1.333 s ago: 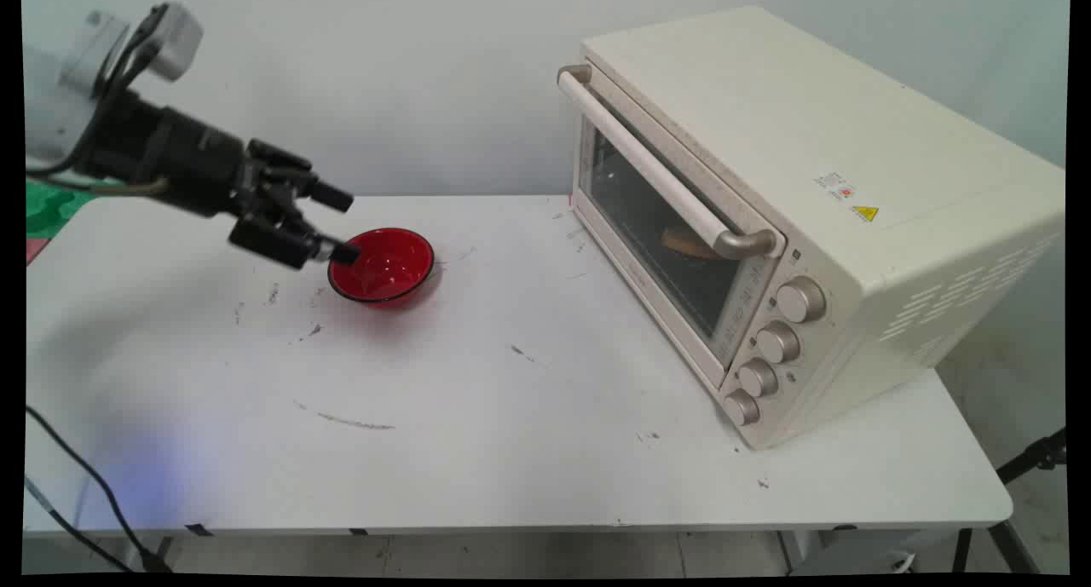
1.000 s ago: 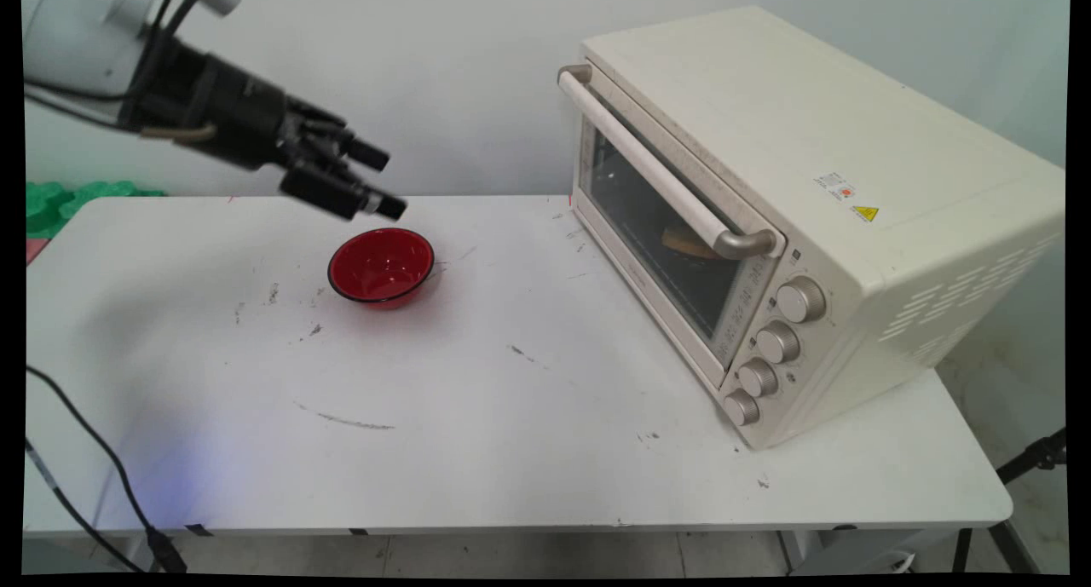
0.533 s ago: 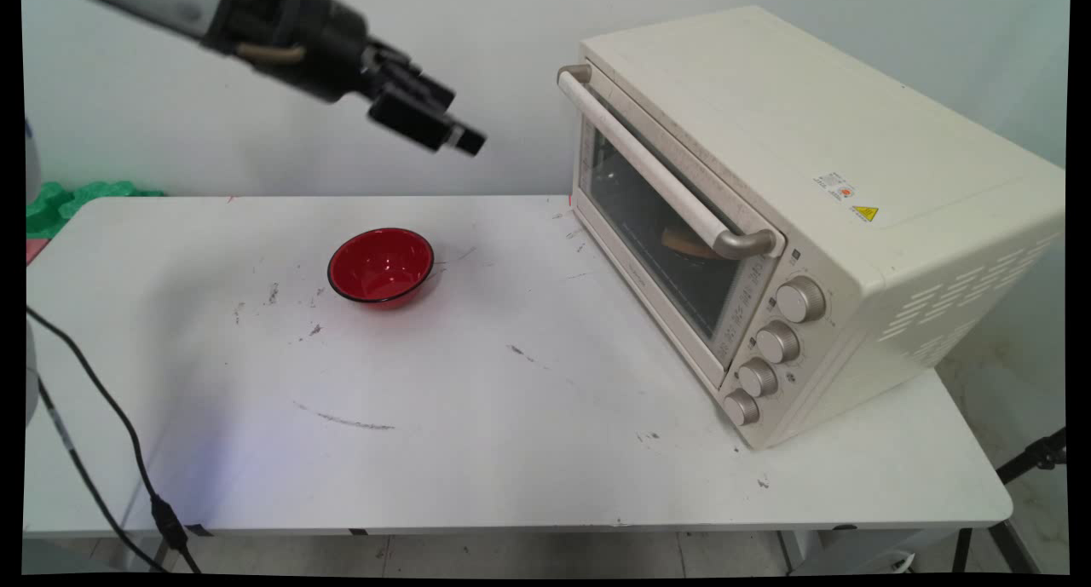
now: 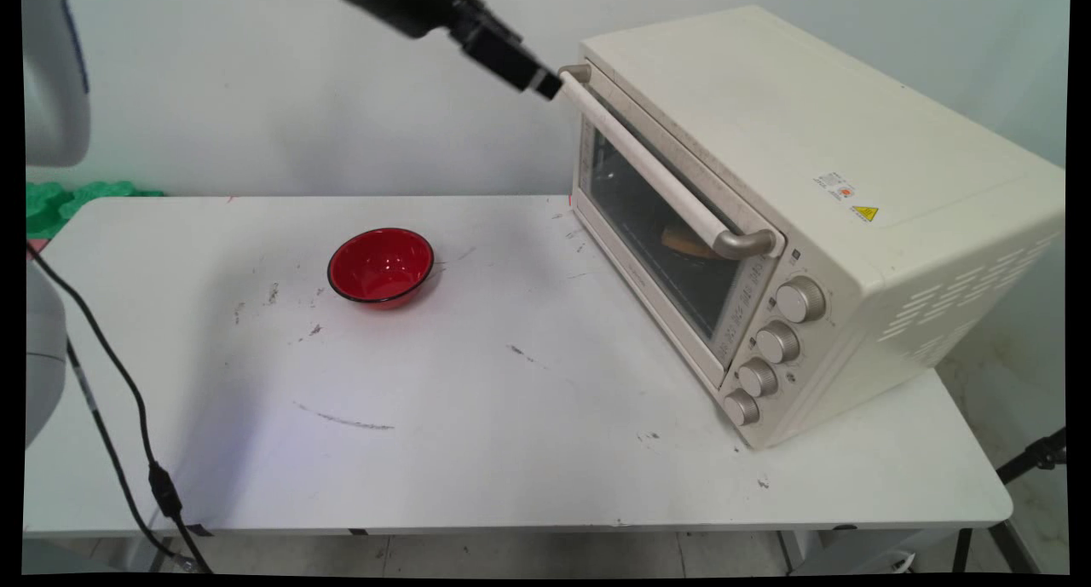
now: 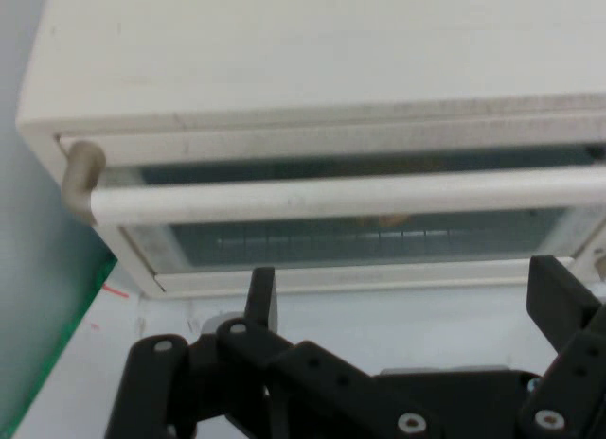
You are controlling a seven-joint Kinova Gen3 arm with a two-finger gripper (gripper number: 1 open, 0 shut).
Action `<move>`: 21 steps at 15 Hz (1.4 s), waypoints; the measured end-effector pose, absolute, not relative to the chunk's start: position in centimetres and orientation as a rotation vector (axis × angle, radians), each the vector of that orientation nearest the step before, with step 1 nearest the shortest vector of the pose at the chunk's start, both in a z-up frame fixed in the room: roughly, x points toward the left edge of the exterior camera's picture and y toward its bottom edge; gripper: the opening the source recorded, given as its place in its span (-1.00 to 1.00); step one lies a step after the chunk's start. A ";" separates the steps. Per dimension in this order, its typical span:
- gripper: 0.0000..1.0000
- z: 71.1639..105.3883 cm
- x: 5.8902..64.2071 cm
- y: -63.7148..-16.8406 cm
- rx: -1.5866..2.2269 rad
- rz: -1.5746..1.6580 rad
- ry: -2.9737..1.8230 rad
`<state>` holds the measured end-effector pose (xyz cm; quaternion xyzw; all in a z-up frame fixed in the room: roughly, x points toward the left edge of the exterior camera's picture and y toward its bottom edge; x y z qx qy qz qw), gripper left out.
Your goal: Open the oven
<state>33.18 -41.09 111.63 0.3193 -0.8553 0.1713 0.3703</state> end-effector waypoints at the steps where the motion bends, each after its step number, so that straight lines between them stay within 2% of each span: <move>1: 1.00 112.0 32.3 -41.7 0.820 0.443 -2.198; 7: 1.00 112.6 28.3 -44.4 0.838 0.425 -2.238; 14: 1.00 110.9 25.0 -46.7 0.850 0.386 -2.292; 15: -1.00 110.6 24.7 -47.0 0.851 0.382 -2.297; 21: -1.00 108.9 23.3 -48.5 0.862 0.365 -2.317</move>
